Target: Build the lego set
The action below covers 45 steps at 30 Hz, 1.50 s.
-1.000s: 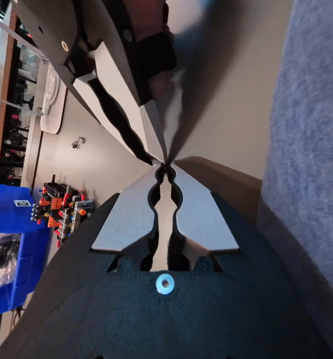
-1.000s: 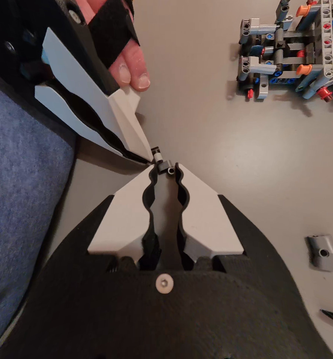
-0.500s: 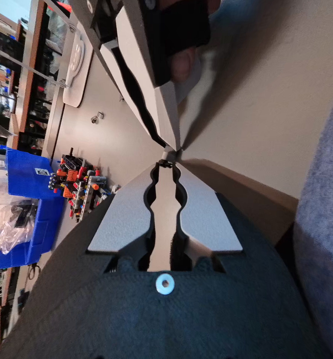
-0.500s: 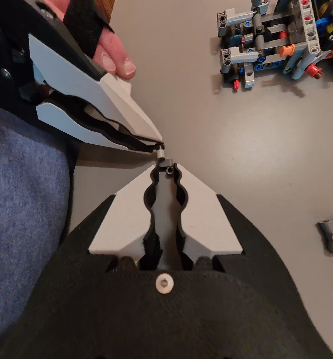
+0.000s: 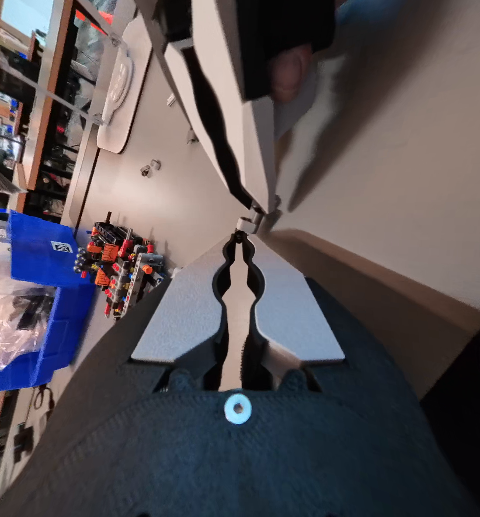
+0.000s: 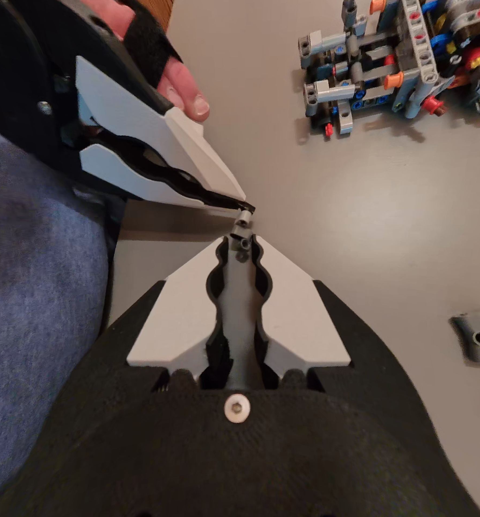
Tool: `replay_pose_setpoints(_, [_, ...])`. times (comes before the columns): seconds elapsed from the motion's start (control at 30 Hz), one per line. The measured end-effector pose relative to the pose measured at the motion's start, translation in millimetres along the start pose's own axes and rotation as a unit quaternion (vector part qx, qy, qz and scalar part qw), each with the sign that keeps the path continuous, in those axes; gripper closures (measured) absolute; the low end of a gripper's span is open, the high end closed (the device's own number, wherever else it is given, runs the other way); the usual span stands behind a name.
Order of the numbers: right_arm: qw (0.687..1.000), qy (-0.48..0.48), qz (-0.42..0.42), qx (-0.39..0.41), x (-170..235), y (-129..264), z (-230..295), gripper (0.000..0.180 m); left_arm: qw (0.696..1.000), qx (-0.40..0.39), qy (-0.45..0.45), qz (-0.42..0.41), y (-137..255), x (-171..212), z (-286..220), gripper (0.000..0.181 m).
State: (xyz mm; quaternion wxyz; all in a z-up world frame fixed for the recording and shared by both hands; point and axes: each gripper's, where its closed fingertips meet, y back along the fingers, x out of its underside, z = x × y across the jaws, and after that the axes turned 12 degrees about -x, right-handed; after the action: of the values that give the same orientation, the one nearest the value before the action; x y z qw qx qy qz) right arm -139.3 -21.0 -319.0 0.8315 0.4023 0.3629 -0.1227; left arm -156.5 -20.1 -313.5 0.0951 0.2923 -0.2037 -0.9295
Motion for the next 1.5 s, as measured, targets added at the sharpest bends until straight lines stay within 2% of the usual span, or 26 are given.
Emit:
replay_pose_setpoints(0.03, [1.0,0.013,-0.009,-0.005,-3,3,2,0.161,1.0,0.007,0.014,0.0,-1,0,2,0.178])
replay_pose_setpoints(0.17, [0.995,0.097,-0.022,0.019,-15,21,5,0.151,0.98,0.093,0.176,-0.028,2,-7,14,0.178])
replay_pose_setpoints(0.33, [0.981,0.188,-0.043,0.038,-29,28,12,0.151,0.907,0.21,0.351,-0.096,13,-28,32,0.179])
replay_pose_setpoints(0.43, [0.976,0.196,-0.089,0.042,-44,32,14,0.153,0.866,0.271,0.402,-0.125,21,-39,34,0.179])
replay_pose_setpoints(0.57, [0.972,0.207,-0.109,0.027,-50,32,21,0.169,0.824,0.306,0.452,-0.154,25,-45,42,0.178])
replay_pose_setpoints(0.73, [0.969,0.195,-0.152,0.011,-59,37,26,0.173,0.794,0.325,0.48,-0.182,30,-49,48,0.179])
replay_pose_setpoints(0.97, [0.972,0.158,-0.175,-0.018,-60,38,26,0.175,0.79,0.335,0.479,-0.188,31,-48,49,0.179])
replay_pose_setpoints(1.13, [0.975,0.165,-0.148,0.005,-60,31,18,0.175,0.809,0.313,0.47,-0.166,25,-37,49,0.178])
replay_pose_setpoints(1.3, [0.976,0.177,-0.111,0.056,-59,28,-3,0.175,0.854,0.238,0.442,-0.134,21,-11,63,0.171])
replay_pose_setpoints(1.43, [0.973,0.191,-0.056,0.117,-55,21,-30,0.175,0.909,0.142,0.384,-0.073,12,29,81,0.165])
replay_pose_setpoints(1.5, [0.971,0.198,-0.038,0.132,-57,15,-40,0.175,0.924,0.105,0.364,-0.045,9,50,90,0.16])
